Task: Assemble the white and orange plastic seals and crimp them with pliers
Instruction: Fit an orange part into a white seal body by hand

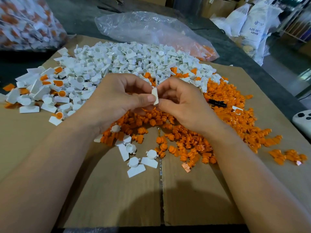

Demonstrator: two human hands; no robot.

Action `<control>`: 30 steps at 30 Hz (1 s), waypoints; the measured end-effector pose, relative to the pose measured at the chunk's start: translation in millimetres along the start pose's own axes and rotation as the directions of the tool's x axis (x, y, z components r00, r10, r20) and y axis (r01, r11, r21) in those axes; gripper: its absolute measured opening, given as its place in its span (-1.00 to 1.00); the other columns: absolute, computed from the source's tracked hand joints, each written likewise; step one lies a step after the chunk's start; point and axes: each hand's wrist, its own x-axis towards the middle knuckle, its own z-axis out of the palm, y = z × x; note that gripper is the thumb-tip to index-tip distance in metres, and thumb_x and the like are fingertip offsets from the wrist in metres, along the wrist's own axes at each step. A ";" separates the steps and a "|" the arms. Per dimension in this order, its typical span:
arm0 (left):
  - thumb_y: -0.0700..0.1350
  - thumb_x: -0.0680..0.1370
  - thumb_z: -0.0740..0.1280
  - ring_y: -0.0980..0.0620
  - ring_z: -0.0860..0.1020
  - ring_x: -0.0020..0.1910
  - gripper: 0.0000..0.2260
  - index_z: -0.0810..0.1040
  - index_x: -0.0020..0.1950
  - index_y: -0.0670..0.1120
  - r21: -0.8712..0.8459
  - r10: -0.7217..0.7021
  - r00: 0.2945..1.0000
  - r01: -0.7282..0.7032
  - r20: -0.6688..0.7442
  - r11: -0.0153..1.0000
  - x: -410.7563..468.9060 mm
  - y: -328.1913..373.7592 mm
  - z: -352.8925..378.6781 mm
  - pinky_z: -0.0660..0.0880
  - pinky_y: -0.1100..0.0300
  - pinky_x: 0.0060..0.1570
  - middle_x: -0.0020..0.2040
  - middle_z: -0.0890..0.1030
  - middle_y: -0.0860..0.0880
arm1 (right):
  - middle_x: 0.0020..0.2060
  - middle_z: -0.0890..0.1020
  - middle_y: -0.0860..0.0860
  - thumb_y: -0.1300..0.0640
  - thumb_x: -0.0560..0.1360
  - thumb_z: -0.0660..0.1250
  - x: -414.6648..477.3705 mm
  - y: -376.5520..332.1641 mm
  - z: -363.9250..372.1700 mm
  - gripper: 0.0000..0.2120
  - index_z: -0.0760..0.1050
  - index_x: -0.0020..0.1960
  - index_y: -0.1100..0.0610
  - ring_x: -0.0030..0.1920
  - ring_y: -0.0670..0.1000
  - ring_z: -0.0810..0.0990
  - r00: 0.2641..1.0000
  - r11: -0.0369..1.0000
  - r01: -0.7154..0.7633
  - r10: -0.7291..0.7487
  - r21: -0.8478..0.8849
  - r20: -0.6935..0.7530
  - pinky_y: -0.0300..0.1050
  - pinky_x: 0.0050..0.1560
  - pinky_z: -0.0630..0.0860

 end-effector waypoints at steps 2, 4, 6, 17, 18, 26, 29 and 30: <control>-0.21 0.26 0.44 0.08 0.63 -0.38 -0.82 0.59 -0.16 -0.15 0.007 0.000 1.000 0.000 0.004 1.000 0.0 0.2 -0.4 0.55 0.31 -0.40 -0.38 0.65 -0.01 | -0.28 0.60 -0.11 0.24 0.45 0.35 0.4 0.8 2.2 -0.79 0.42 -0.17 -0.05 -0.21 -0.02 0.61 1.000 1.000 0.020 -0.020 -0.022 -0.002 -0.01 -0.15 0.54; -0.20 0.24 0.44 0.08 0.62 -0.40 -0.76 0.58 -0.11 -0.11 0.002 -0.002 1.000 0.002 0.004 1.000 -0.5 0.1 -0.5 0.54 0.30 -0.41 -0.39 0.62 0.02 | -0.28 0.59 -0.12 0.23 0.46 0.35 1.1 3.3 3.8 -0.79 0.42 -0.18 -0.06 -0.22 -0.09 0.59 1.000 0.999 0.017 -0.018 -0.047 -0.019 -0.09 -0.16 0.54; -0.27 0.32 0.43 0.06 0.62 -0.39 -0.74 0.59 -0.04 -0.05 -0.030 -0.003 1.000 0.003 -0.010 1.000 -0.2 0.0 -1.5 0.54 0.30 -0.39 -0.35 0.57 0.01 | -0.33 0.54 -0.16 0.20 0.46 0.36 2.0 6.3 2.7 -0.80 0.43 -0.21 -0.06 -0.30 -0.22 0.52 0.999 0.995 0.007 -0.012 -0.096 -0.053 -0.31 -0.24 0.45; -0.37 0.43 0.35 -0.02 0.65 -0.38 -0.81 0.52 -0.27 -0.09 -0.178 -0.104 0.989 0.084 -0.108 0.980 3.1 2.9 -6.4 0.58 0.23 -0.37 -0.42 0.64 -0.03 | -0.10 0.45 -0.08 -0.03 0.41 0.40 5.0 15.3 3.8 -0.73 0.57 0.07 0.02 -0.14 -0.15 0.36 0.954 0.828 0.085 0.094 -0.555 0.285 -0.21 -0.16 0.31; -0.37 0.43 0.35 -0.02 0.65 -0.39 -0.81 0.50 -0.27 -0.10 -0.171 -0.113 0.988 0.094 -0.105 0.981 3.2 3.0 -6.1 0.58 0.24 -0.39 -0.40 0.65 -0.05 | -0.10 0.46 -0.08 -0.02 0.42 0.39 5.1 15.5 3.2 -0.74 0.56 0.07 0.02 -0.12 -0.14 0.36 0.956 0.831 0.085 0.088 -0.550 0.281 -0.20 -0.13 0.32; -0.39 0.42 0.36 0.00 0.65 -0.36 -0.76 0.60 -0.10 -0.05 -0.150 -0.108 0.989 0.093 -0.097 0.984 3.8 1.9 -2.7 0.55 0.28 -0.42 -0.24 0.68 -0.13 | -0.37 0.46 -0.18 0.21 0.40 0.34 1.3 8.4 -9.0 -0.84 0.50 -0.14 -0.05 -0.38 -0.20 0.42 0.998 0.939 -0.060 0.053 -0.338 -0.030 -0.32 -0.33 0.37; -0.38 0.43 0.35 0.06 0.64 -0.34 -0.77 0.64 -0.12 -0.06 -0.108 -0.096 0.990 0.086 -0.100 0.991 4.0 1.3 -2.6 0.55 0.32 -0.37 -0.23 0.69 -0.02 | -0.41 0.46 -0.13 0.26 0.38 0.29 0.2 7.4 -8.6 -0.82 0.47 -0.20 -0.03 -0.39 -0.17 0.40 0.992 0.962 -0.085 0.057 -0.259 -0.116 -0.31 -0.36 0.36; -0.38 0.43 0.35 0.06 0.63 -0.34 -0.80 0.64 -0.16 -0.10 -0.112 -0.110 0.989 0.099 -0.097 0.989 4.2 1.2 -2.5 0.55 0.32 -0.37 -0.25 0.68 -0.02 | -0.40 0.46 -0.12 0.26 0.39 0.29 0.4 7.3 -7.8 -0.83 0.47 -0.19 -0.01 -0.38 -0.18 0.40 0.990 0.964 -0.091 0.060 -0.251 -0.127 -0.31 -0.35 0.36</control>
